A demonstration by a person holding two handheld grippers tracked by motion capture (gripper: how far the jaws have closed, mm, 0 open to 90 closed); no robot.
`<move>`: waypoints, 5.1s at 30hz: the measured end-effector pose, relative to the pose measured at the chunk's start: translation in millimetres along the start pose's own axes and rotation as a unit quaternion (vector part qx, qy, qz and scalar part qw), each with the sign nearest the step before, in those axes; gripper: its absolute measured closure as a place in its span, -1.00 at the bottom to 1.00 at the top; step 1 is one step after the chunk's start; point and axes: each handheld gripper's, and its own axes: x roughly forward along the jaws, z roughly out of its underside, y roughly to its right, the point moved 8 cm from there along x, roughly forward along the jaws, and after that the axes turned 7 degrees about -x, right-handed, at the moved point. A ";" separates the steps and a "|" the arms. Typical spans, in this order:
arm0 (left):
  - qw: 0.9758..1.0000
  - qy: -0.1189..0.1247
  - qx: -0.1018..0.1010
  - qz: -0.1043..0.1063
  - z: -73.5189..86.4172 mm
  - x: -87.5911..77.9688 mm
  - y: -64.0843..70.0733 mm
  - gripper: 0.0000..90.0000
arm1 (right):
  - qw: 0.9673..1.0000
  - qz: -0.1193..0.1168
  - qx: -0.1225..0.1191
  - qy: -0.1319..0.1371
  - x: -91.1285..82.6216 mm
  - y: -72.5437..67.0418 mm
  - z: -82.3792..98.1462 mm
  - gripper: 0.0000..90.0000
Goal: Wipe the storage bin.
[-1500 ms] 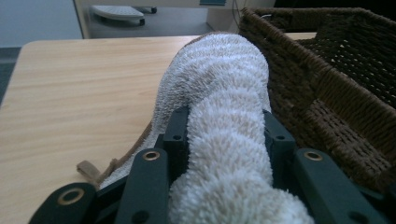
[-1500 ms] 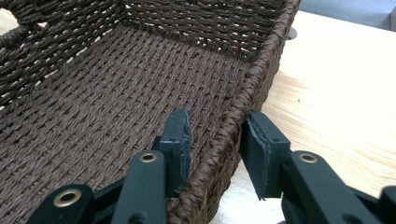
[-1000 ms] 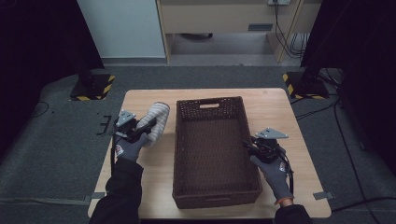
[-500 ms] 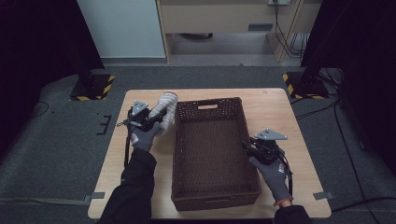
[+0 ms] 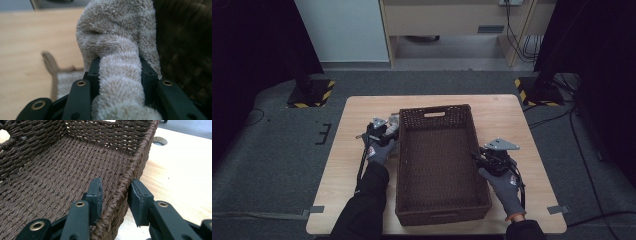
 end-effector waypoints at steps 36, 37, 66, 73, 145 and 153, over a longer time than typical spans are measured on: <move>0.999 0.000 0.009 0.054 10.1 -27.3 12.3 0.41 | 1.000 -0.002 -0.001 0.001 0.0 0.1 0.2 0.42; 0.998 0.005 0.001 0.061 6.9 -32.0 11.7 0.42 | 1.000 -0.002 0.000 0.000 0.0 0.0 0.2 0.42; 0.995 0.006 0.007 0.100 23.4 -62.2 26.4 0.41 | 1.000 0.000 0.000 0.000 -0.8 -0.4 0.9 0.42; 0.989 0.069 -0.015 0.130 -5.2 -99.4 30.1 0.40 | 1.000 0.009 -0.001 -0.002 -0.9 -0.5 0.6 0.44; 0.987 0.043 0.038 0.148 23.0 -122.1 46.9 0.38 | 0.999 0.040 0.032 -0.002 12.6 6.6 -7.4 0.46; 0.989 -0.053 0.070 0.115 66.4 -87.4 40.9 0.38 | 0.999 0.037 0.035 0.001 12.5 6.6 -7.1 0.45</move>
